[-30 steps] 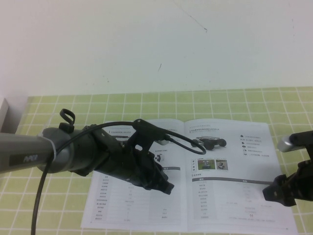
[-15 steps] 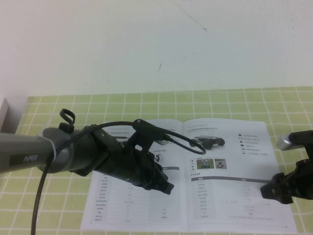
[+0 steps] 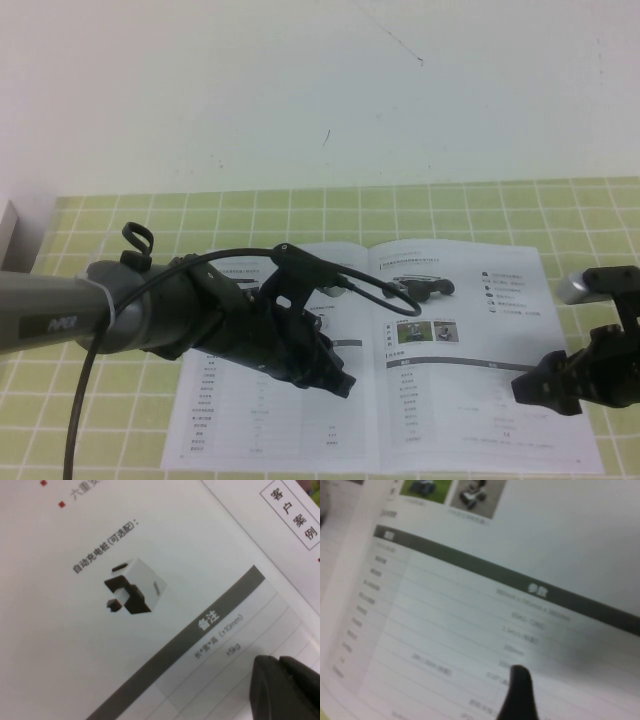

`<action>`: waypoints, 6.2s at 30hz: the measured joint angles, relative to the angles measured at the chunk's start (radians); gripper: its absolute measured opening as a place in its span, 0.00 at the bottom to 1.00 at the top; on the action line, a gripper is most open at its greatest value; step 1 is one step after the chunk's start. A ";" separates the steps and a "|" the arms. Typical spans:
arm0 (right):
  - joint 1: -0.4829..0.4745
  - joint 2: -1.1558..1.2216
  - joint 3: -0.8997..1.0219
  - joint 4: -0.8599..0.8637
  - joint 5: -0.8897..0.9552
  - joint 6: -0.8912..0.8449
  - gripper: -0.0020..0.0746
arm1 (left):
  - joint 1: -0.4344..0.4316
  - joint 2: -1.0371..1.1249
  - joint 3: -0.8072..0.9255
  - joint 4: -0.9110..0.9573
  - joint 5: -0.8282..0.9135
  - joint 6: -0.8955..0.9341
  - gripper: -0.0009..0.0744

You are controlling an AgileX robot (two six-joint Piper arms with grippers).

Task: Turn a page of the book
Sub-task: Open the closed book

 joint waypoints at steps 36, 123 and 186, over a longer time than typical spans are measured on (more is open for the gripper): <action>0.118 -0.469 0.024 -1.158 0.020 0.916 0.03 | 0.000 0.000 0.000 0.002 0.001 0.027 0.01; 0.213 -0.029 -0.017 -0.748 -0.308 0.925 0.63 | 0.000 0.000 0.000 0.000 0.005 0.042 0.01; 0.220 -0.035 -0.112 -0.847 -0.136 0.858 0.59 | 0.000 0.037 -0.020 0.119 0.037 -0.113 0.01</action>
